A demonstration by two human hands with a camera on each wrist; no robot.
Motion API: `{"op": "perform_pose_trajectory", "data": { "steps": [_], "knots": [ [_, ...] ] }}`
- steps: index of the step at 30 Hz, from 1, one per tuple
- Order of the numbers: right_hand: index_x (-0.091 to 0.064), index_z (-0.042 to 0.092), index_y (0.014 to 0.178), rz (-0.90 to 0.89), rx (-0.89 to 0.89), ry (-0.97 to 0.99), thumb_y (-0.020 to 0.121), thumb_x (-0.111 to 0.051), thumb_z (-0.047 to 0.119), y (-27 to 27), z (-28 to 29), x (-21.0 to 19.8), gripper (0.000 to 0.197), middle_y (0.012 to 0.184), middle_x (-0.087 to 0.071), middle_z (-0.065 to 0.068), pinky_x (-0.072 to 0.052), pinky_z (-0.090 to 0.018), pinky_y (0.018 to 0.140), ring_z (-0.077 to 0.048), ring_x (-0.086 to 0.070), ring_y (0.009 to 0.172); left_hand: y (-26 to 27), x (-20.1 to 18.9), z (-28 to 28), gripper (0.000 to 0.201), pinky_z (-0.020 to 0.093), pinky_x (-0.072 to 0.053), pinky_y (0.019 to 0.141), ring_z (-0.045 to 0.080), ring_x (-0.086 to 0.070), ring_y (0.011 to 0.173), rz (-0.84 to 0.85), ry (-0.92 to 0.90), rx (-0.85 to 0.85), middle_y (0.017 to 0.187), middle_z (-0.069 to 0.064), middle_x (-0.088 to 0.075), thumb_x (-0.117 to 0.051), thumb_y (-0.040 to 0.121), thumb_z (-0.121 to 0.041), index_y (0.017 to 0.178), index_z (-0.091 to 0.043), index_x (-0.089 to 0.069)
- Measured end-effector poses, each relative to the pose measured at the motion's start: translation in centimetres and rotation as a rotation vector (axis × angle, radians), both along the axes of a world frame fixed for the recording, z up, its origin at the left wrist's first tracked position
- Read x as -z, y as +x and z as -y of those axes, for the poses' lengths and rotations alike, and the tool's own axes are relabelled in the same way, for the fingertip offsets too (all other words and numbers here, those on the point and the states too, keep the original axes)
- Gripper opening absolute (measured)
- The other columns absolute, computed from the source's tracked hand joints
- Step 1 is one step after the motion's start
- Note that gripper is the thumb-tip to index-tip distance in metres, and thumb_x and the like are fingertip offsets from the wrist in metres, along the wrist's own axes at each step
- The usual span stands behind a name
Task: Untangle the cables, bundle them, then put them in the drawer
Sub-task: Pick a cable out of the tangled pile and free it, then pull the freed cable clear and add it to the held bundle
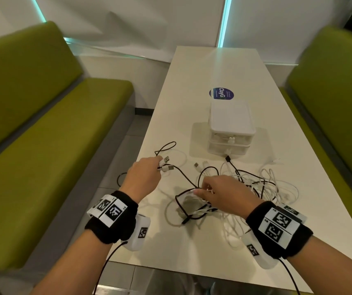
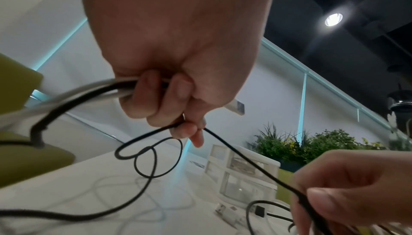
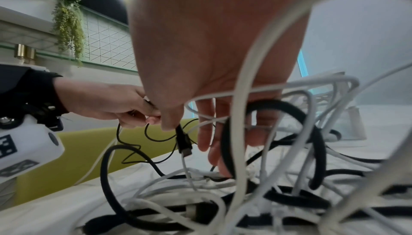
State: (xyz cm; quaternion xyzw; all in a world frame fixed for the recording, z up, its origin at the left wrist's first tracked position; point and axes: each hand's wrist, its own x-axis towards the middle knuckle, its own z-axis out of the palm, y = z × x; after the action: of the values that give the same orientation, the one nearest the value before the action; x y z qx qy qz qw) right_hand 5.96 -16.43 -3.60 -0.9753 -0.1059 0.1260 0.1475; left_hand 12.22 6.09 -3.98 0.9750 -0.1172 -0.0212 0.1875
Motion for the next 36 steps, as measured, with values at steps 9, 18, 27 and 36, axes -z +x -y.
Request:
{"op": "perform_pose_trajectory", "data": {
  "steps": [9, 18, 27, 36],
  "knots": [
    [-0.063, 0.019, 0.097, 0.065, -0.053, -0.108, 0.1, -0.043, 0.04, 1.3, -2.7, 1.0, 0.028, 0.093, -0.063, 0.0, -0.049, -0.035, 0.073, -0.021, -0.061, 0.085, 1.1, 0.1, -5.9, 0.019, 0.037, -0.043, 0.064, 0.034, -0.055, 0.076, 0.045, -0.029, -0.217, 0.08, 0.008, -0.06, -0.038, 0.09, -0.002, 0.084, -0.013, -0.052],
    [-0.06, 0.026, 0.109, 0.119, -0.147, -0.08, 0.097, -0.047, 0.037, 1.8, -5.0, 1.1, 0.02, 0.103, -0.058, 0.007, -0.046, -0.031, 0.084, -0.016, -0.056, 0.099, 2.9, -1.5, -13.3, 0.015, 0.04, -0.042, 0.068, 0.034, -0.052, 0.077, 0.121, -0.014, -0.452, 0.078, 0.009, -0.052, -0.041, 0.088, 0.001, 0.081, -0.01, -0.049],
    [-0.054, 0.039, 0.127, -0.031, -0.273, -0.12, 0.095, -0.052, 0.042, 2.1, -7.5, 2.0, 0.032, 0.106, -0.058, 0.01, -0.047, -0.027, 0.081, -0.015, -0.059, 0.101, 2.2, -1.1, -14.3, 0.015, 0.042, -0.04, 0.07, 0.037, -0.055, 0.083, 0.07, -0.025, -0.428, 0.086, 0.012, -0.051, -0.043, 0.09, 0.0, 0.079, -0.009, -0.048],
    [-0.065, 0.027, 0.112, 0.019, -0.12, 0.001, 0.095, -0.055, 0.041, 3.7, -9.1, 1.8, 0.024, 0.103, -0.063, 0.004, -0.047, -0.029, 0.081, -0.016, -0.062, 0.095, 0.1, -1.1, -10.7, 0.025, 0.046, -0.051, 0.081, 0.035, -0.06, 0.089, -0.074, -0.168, -0.31, 0.099, 0.014, -0.065, -0.038, 0.093, -0.003, 0.095, -0.006, -0.063]
  ]
}}
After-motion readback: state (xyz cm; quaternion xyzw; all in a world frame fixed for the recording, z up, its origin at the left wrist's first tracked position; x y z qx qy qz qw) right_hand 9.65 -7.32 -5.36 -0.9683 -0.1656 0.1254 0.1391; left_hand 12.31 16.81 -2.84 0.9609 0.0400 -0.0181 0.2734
